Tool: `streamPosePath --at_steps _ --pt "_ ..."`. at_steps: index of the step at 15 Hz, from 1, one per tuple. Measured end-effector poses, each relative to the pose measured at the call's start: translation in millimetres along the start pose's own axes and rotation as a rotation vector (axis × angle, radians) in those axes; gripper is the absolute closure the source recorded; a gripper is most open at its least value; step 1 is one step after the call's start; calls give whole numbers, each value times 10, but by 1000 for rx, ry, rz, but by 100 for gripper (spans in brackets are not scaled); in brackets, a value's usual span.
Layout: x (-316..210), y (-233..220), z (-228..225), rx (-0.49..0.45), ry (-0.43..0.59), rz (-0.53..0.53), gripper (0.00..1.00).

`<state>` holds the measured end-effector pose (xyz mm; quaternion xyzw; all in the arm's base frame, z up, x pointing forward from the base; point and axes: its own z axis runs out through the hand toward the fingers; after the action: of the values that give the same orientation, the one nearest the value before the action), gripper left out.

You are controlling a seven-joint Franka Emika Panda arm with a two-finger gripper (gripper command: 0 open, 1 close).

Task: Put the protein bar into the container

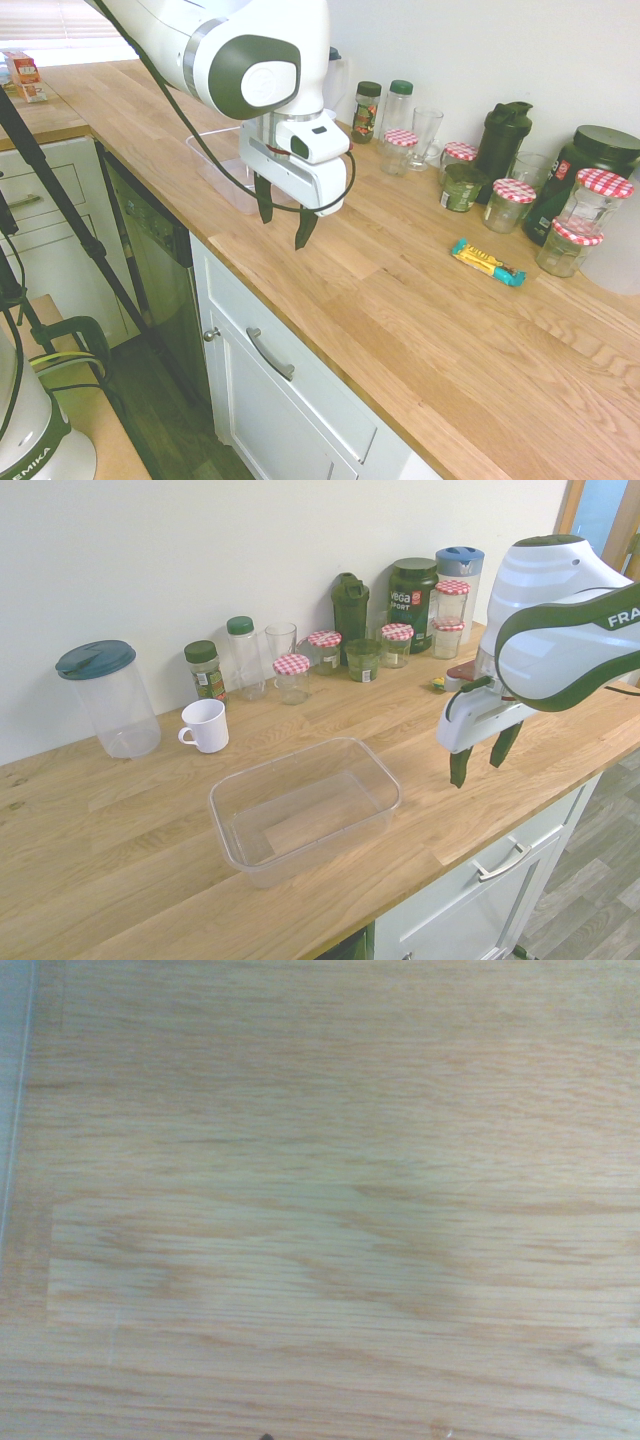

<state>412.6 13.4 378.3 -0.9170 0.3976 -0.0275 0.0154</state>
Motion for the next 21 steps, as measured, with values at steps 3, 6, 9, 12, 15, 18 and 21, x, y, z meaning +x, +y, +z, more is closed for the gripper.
streamPosePath --at_steps 3,6,9,12,15,18,21 --pt "38 34 4 -8 6 1 0" --pt "237 186 -12 -4 6 19 0" --pt "587 264 -215 19 16 20 0" --pt "920 226 -416 50 35 30 0" --pt "1238 205 -520 80 28 48 0" --pt "1601 327 -683 98 7 77 0" --pt "1897 315 -723 97 4 98 0"
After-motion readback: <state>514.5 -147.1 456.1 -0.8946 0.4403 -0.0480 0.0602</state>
